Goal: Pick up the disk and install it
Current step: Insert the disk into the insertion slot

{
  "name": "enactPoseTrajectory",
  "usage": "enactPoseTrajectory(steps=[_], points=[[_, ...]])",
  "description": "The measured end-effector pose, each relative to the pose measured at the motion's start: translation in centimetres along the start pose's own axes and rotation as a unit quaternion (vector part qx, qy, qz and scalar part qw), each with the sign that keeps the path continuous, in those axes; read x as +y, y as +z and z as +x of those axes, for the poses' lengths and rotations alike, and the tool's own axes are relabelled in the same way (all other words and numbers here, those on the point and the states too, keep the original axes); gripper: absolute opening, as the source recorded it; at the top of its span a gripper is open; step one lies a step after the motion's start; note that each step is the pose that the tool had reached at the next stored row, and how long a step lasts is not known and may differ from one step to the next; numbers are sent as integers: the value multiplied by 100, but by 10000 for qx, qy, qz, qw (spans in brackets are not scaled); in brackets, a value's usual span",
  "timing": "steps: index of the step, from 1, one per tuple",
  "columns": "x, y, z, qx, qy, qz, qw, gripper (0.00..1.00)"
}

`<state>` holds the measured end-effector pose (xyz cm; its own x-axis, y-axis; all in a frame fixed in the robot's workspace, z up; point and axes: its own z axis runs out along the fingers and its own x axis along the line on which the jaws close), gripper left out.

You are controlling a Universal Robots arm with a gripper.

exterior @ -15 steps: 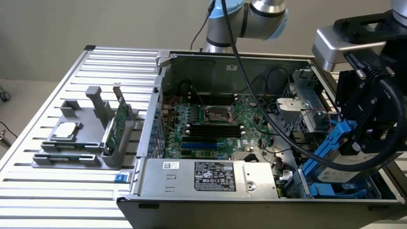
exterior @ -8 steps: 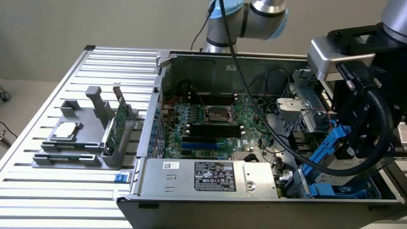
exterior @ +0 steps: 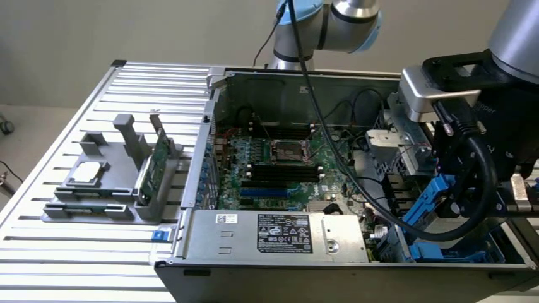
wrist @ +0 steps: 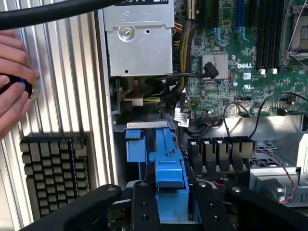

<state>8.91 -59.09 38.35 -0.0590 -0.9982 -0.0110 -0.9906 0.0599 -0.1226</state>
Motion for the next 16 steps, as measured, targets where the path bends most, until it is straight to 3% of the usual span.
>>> enactPoseTrajectory(steps=[5,10,12,13,16], points=[[5,32,0,-11,10,-1,10000,33],[7,43,0,-41,15,-2,10000,33],[7,45,0,-48,15,-3,10000,34],[7,44,0,-49,15,-3,10000,41],[7,44,0,-50,15,-3,10000,41]])
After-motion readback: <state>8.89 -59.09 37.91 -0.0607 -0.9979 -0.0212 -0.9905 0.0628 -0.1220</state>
